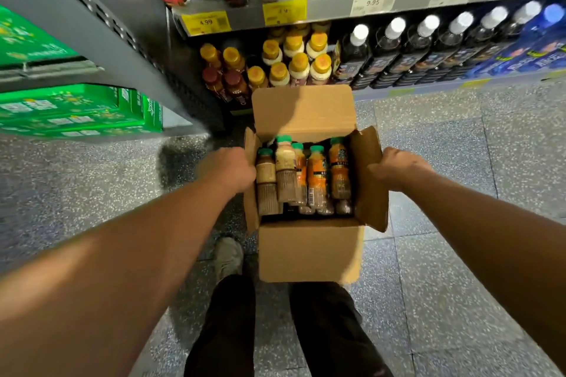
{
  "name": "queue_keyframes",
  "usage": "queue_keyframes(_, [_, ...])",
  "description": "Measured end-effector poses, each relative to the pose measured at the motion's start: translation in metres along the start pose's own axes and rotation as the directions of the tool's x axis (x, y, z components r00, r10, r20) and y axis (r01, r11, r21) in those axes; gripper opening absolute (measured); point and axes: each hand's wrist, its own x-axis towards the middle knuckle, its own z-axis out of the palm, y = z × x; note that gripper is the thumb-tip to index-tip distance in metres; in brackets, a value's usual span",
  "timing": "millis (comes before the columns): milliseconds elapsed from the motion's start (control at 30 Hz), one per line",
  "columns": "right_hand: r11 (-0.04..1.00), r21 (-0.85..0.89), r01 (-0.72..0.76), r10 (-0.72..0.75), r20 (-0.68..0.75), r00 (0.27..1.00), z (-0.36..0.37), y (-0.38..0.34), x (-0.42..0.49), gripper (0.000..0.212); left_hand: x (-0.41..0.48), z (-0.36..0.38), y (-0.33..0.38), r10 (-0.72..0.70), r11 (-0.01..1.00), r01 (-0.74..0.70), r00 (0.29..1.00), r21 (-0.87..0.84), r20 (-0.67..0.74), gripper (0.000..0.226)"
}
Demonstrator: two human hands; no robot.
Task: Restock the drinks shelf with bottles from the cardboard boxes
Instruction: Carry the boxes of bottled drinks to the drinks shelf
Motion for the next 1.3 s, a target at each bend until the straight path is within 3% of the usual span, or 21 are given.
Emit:
queue_keyframes(200, [0.996, -0.053, 0.077, -0.083, -0.103, 0.991, -0.07, -0.044, -0.071, 0.038, -0.031, -0.087, 0.005, 0.117, 0.983, -0.106, 0.991, 0.149, -0.066, 0.034])
queue_keyframes(400, [0.984, -0.104, 0.144, -0.167, -0.275, 0.947, -0.13, -0.088, -0.141, 0.029, -0.073, -0.169, -0.004, 0.191, 0.969, -0.153, 0.962, 0.196, -0.194, 0.035])
queue_keyframes(500, [0.975, -0.124, 0.187, -0.218, -0.33, 0.918, -0.154, -0.101, -0.178, 0.014, -0.1, -0.206, -0.017, 0.212, 0.962, -0.16, 0.949, 0.22, -0.234, 0.034])
queue_keyframes(600, [0.956, -0.193, 0.221, -0.28, -0.378, 0.883, -0.176, -0.115, -0.21, 0.007, -0.134, -0.236, -0.026, 0.172, 0.971, -0.11, 0.938, 0.213, -0.3, 0.033])
queue_keyframes(767, [0.887, -0.333, 0.319, -0.446, -0.44, 0.78, -0.198, -0.136, -0.261, 0.029, -0.195, -0.258, -0.043, 0.023, 0.992, 0.036, 0.887, 0.117, -0.461, 0.031])
queue_keyframes(900, [0.783, -0.486, 0.389, -0.596, -0.408, 0.692, -0.199, -0.155, -0.309, 0.018, -0.253, -0.262, -0.07, -0.05, 0.997, 0.069, 0.841, 0.015, -0.539, 0.031])
queue_keyframes(1167, [0.583, -0.657, 0.478, -0.793, -0.332, 0.51, -0.173, -0.242, -0.416, 0.033, -0.355, -0.251, -0.184, -0.31, 0.95, 0.276, 0.775, -0.147, -0.551, 0.028])
queue_keyframes(1300, [0.456, -0.717, 0.528, -0.873, -0.245, 0.421, -0.139, -0.302, -0.473, 0.022, -0.403, -0.236, -0.255, -0.427, 0.904, 0.364, 0.743, -0.223, -0.515, 0.028])
